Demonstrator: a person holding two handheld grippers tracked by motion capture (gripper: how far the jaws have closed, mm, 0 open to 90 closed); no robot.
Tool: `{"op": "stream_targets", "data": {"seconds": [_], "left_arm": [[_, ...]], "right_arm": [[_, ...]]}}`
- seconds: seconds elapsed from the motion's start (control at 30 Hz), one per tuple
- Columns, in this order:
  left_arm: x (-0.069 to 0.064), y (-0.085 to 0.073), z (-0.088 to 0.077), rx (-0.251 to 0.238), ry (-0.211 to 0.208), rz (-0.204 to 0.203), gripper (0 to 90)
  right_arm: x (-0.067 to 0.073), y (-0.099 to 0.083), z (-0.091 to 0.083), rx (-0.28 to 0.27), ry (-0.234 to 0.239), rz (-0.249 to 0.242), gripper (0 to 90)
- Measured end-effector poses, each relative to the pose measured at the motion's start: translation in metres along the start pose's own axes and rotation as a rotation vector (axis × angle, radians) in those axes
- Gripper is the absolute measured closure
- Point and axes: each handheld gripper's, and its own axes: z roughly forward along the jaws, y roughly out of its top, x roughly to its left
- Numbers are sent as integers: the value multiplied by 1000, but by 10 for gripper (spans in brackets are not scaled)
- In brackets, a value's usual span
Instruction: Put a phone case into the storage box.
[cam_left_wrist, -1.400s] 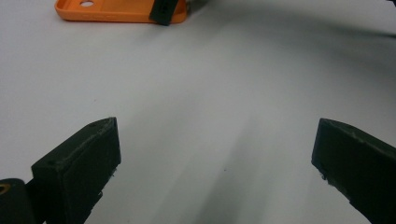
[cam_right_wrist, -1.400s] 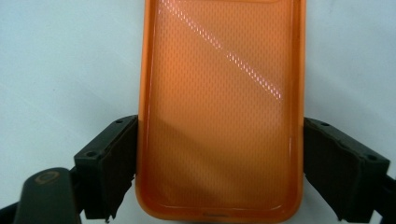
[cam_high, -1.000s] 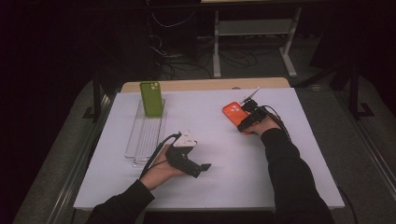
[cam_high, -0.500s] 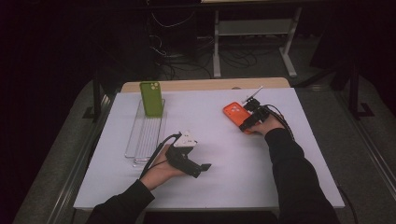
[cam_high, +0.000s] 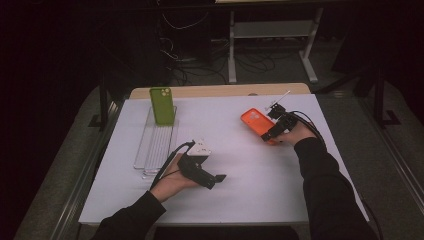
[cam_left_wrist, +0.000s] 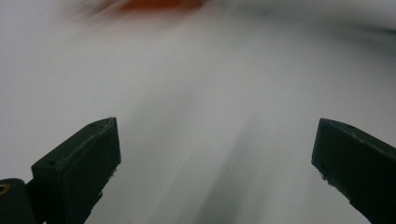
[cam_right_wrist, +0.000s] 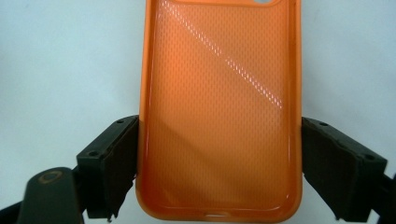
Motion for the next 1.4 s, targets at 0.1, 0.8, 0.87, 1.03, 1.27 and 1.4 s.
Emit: {"op": "stream_targets", "data": {"seconds": [0.1,0.8,0.87,1.03,1.27,1.4], "left_arm": [[2,6,-1,0,-1,-1,6],[32,44,-22,5,-65,77,7],[34,47,-24,-4,-87,87,26],[35,48,-30,8,-114,134,23],[33,43,-32,21,-134,158,0],[32,41,-31,32,-158,167,0]], "right_arm": [[3,-4,-4,7,1,-43,151],[49,-15,-45,-42,82,-317,151],[54,-16,-46,-36,85,-341,151],[68,-17,-46,-22,96,-400,151],[84,-23,-46,-28,111,-463,151],[93,-26,-45,-29,123,-508,151]]}}
